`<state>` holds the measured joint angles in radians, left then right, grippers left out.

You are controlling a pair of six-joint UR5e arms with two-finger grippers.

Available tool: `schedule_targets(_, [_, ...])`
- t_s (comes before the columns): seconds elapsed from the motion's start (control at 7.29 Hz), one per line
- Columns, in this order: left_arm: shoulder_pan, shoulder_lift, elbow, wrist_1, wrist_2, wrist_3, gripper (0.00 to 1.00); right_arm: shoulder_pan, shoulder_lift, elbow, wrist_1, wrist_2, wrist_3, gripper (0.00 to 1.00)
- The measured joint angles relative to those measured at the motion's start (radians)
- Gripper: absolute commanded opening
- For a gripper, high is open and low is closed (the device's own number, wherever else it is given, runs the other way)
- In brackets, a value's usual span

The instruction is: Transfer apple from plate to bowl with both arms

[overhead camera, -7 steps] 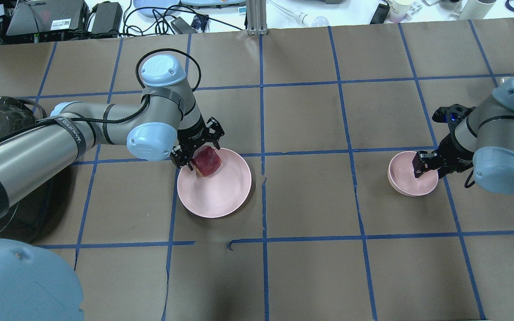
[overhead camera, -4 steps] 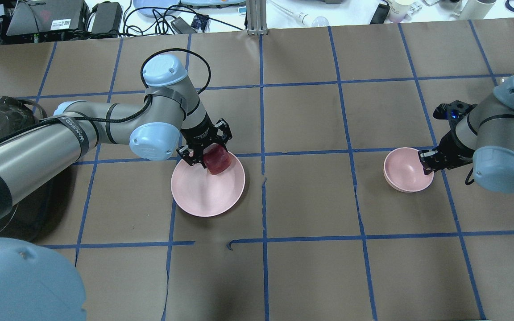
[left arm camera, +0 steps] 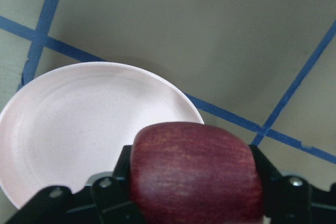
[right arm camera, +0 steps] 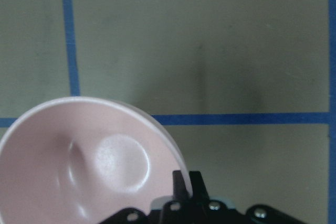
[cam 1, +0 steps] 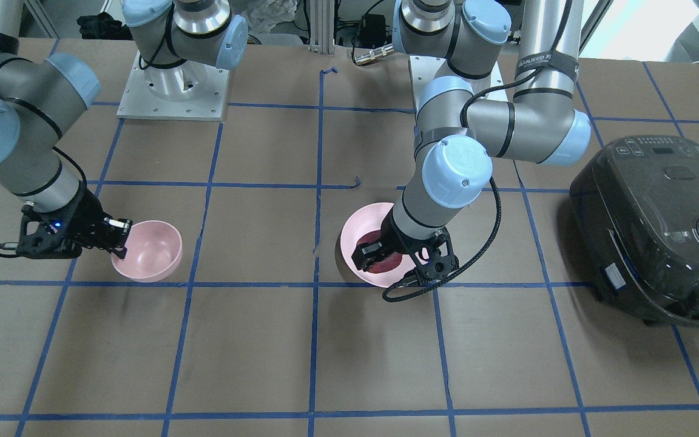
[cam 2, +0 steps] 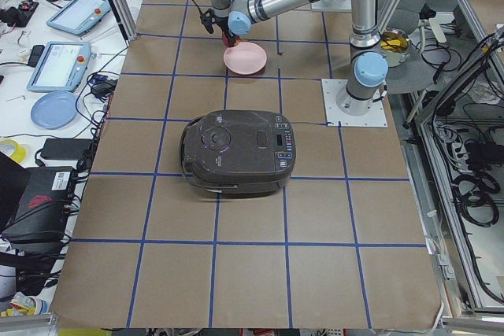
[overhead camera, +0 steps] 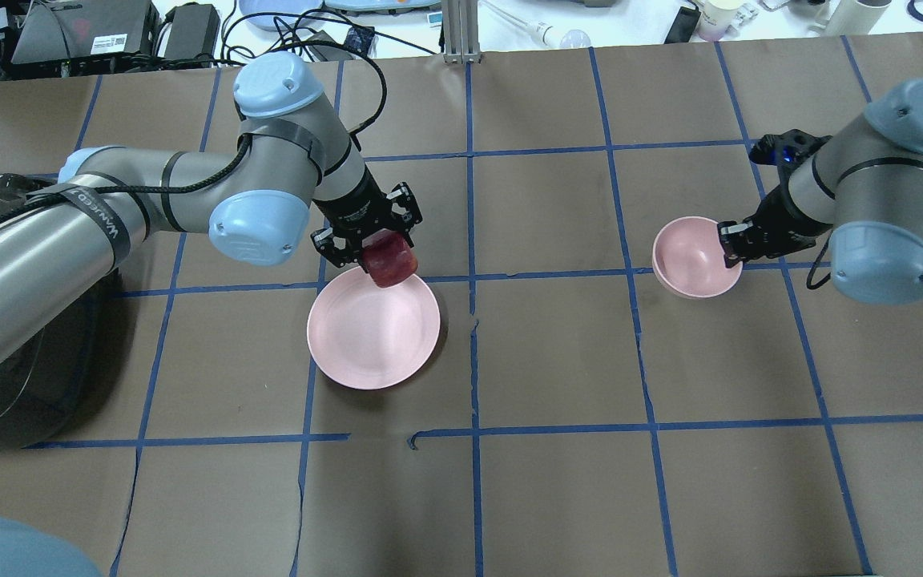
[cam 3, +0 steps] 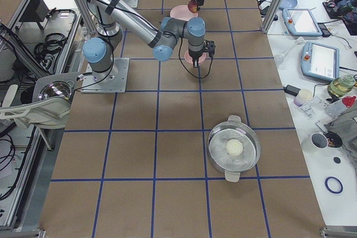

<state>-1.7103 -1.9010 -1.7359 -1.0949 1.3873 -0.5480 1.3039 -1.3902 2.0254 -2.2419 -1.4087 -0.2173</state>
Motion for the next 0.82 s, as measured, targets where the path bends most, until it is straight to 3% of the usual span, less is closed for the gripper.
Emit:
schedule_targets(0.27, [0.004, 0.05, 0.01, -0.018, 0.002, 0.159, 0.06, 0.151, 0.022, -0.003, -0.003, 0.015, 0.181, 0.0])
schedule_targets(0.41, [0.009, 0.06, 0.011, -0.02, 0.003, 0.213, 0.01, 0.208, 0.036, 0.001, -0.004, 0.017, 0.23, 0.0])
schedule_targets(0.55, [0.013, 0.062, 0.009, -0.02, 0.004, 0.253, 0.01, 0.243, 0.05, 0.006, -0.007, 0.018, 0.257, 0.79])
schedule_targets(0.69, [0.014, 0.055, 0.006, -0.017, 0.005, 0.279, 0.01, 0.261, 0.063, 0.011, -0.009, 0.018, 0.268, 1.0])
schedule_targets(0.82, [0.01, 0.051, 0.007, -0.013, 0.007, 0.294, 0.01, 0.269, 0.072, 0.019, -0.017, 0.017, 0.273, 1.0])
